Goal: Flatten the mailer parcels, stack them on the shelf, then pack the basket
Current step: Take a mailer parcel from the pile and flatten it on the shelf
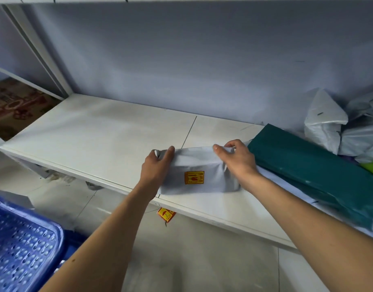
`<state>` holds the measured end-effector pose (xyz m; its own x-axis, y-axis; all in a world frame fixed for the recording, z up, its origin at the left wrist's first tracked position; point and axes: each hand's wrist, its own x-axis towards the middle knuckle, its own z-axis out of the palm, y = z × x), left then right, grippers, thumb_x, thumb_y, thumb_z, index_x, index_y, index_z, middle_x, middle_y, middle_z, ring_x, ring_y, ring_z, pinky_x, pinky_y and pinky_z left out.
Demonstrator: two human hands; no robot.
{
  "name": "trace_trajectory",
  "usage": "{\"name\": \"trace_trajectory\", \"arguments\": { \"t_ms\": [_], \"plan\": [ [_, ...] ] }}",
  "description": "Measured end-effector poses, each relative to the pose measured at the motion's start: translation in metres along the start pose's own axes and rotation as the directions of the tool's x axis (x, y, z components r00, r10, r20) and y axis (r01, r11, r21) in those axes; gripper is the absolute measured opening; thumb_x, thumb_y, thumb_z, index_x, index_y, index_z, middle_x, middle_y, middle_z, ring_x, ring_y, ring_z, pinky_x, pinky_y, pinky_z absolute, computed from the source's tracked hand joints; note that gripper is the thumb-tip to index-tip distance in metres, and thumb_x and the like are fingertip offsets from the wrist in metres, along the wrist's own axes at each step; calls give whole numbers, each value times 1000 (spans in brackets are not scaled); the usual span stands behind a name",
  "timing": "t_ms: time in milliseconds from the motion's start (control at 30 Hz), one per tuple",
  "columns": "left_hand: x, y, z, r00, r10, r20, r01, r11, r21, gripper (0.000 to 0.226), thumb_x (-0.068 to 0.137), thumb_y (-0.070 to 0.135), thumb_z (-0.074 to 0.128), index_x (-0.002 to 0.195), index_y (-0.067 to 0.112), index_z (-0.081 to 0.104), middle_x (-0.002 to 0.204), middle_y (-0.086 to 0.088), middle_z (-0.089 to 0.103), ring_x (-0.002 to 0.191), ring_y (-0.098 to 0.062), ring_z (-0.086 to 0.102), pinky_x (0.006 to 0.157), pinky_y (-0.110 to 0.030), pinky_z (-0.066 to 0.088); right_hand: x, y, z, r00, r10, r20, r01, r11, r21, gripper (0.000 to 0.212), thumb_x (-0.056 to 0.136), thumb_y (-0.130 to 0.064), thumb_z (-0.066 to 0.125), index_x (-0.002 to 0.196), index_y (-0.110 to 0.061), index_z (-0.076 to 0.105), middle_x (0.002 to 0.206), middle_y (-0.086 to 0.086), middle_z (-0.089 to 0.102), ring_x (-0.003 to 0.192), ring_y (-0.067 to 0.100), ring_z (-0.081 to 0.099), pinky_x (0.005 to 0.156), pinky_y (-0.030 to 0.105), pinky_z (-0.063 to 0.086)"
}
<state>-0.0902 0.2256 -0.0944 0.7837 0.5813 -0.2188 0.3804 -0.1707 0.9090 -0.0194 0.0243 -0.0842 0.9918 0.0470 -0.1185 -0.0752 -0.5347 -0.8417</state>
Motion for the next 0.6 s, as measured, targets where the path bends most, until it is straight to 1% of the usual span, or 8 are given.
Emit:
{"name": "trace_trajectory", "arguments": {
  "t_ms": [100,167,233,333,400,500,567,600],
  "plan": [
    [2,0,3,998,-50,-41,55,991,120,47,92,56,46,88,11,58,95,-10,61,88,-28,56,75,-35,42,6,4,-1,994,111,14,-111,992,-54,44,89,-57,53,109,-19,58,116,2,63,98,21,54,86,32,45],
    [7,-4,4,988,-144,-52,150,980,128,50,93,57,43,93,10,58,99,-12,60,94,-32,56,83,-37,45,3,6,1,985,165,49,-159,981,-112,50,92,-63,41,115,-20,55,120,2,61,102,25,55,86,32,43],
    [10,-10,2,963,-267,-29,268,963,39,67,84,73,44,106,10,56,106,-12,59,101,-34,57,94,-42,47,-3,9,4,986,147,85,-135,983,-128,56,96,-62,36,132,-21,46,132,2,55,118,26,53,87,30,39],
    [18,-22,-5,908,-420,1,415,897,-154,101,57,91,46,122,13,48,113,-10,59,103,-34,60,93,-52,50,-7,10,8,988,70,136,-46,984,-170,65,95,-57,45,148,-23,30,145,4,44,131,25,44,97,30,37],
    [18,-23,-6,926,-377,-8,373,918,-136,98,63,85,50,133,17,40,121,-8,55,107,-33,57,95,-51,49,-4,14,17,983,44,176,-16,987,-160,73,91,-48,58,151,-23,26,147,8,38,132,26,41,96,28,36],
    [18,-25,1,986,-169,-19,169,983,68,81,84,62,58,146,21,26,137,-9,46,118,-33,52,98,-41,45,-1,24,29,977,54,208,-10,978,-210,74,90,-38,62,151,-21,23,149,12,31,131,27,41,94,27,35],
    [16,-26,8,998,-8,-63,28,946,323,74,89,54,55,148,22,25,148,-12,32,132,-34,40,105,-42,36,0,30,33,981,56,186,-4,963,-271,72,92,-39,59,151,-22,22,150,13,28,132,30,41,102,31,36],
    [13,-27,11,994,85,-72,-37,863,503,69,91,52,51,148,22,26,153,-13,25,139,-33,29,111,-45,28,0,32,35,982,57,182,1,953,-302,70,93,-40,57,151,-22,22,150,13,27,132,31,41,104,33,36]
  ]
}}
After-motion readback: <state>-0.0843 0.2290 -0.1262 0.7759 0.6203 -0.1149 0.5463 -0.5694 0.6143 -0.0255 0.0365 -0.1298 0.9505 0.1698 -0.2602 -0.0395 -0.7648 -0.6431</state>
